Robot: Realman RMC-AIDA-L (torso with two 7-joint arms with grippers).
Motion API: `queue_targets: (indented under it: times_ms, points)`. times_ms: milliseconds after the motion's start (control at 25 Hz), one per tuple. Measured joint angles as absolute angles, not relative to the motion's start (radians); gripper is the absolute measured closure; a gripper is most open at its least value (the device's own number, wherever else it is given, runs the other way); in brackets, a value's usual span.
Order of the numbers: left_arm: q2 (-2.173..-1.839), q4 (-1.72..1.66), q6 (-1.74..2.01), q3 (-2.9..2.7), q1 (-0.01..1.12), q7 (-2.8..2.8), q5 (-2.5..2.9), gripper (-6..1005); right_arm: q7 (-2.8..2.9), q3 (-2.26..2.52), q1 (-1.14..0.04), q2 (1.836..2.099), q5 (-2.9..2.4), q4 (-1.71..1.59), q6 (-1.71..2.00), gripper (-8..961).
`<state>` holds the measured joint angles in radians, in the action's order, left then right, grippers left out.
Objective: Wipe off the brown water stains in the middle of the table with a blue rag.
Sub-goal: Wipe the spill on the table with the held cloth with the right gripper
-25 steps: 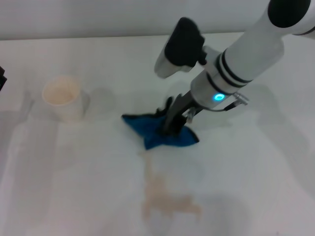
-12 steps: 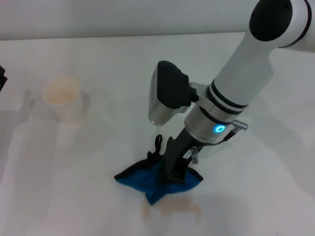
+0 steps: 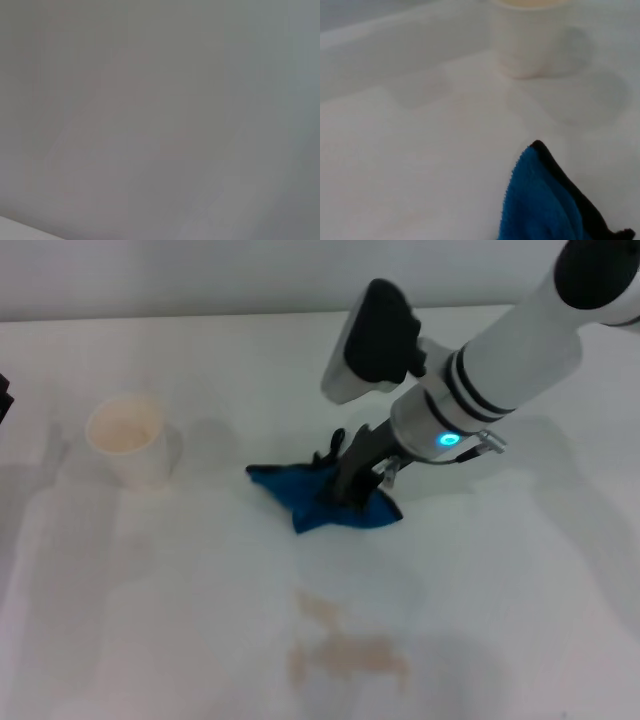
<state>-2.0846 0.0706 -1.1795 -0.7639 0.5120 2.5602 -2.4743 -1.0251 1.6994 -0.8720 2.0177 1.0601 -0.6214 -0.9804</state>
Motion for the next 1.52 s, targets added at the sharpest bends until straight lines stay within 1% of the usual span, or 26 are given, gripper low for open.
queue_targets:
  times_ms: [160, 280, 400, 640, 800, 1000, 1400, 1520]
  points:
    - [-2.085, 0.071, -1.180, -0.764, 0.507, 2.560, -2.474, 108, -1.032, 1.676, -0.863, 2.020, 1.040, -0.626, -1.022, 840]
    - [-2.085, 0.071, -1.179, -0.764, 0.509, 2.560, -2.474, 107, -1.083, 1.681, -0.866, 2.025, 1.042, -0.630, -1.192, 840]
    - [-2.085, 0.071, -1.179, -0.764, 0.511, 2.560, -2.474, 107, -1.097, 1.692, -0.867, 2.027, 1.049, -0.631, -1.273, 839]
    - [-2.083, 0.064, -1.174, -0.764, 0.514, 2.564, -2.474, 107, -1.092, 1.841, -0.874, 2.027, 1.123, -0.636, -1.428, 839]
    - [-2.083, 0.050, -1.152, -0.764, 0.514, 2.562, -2.474, 107, -1.080, 1.928, -0.880, 2.027, 1.166, -0.636, -1.468, 839]
    - [-2.084, 0.046, -1.145, -0.764, 0.518, 2.561, -2.474, 107, -1.079, 1.928, -0.876, 2.028, 1.188, -0.647, -1.395, 840]
    - [-2.085, 0.046, -1.144, -0.764, 0.519, 2.560, -2.474, 107, -1.009, 1.917, -0.869, 2.028, 1.192, -0.665, -1.100, 840]
    - [-2.085, 0.046, -1.144, -0.764, 0.519, 2.560, -2.474, 108, -0.953, 1.918, -0.869, 2.024, 1.181, -0.660, -0.996, 840]
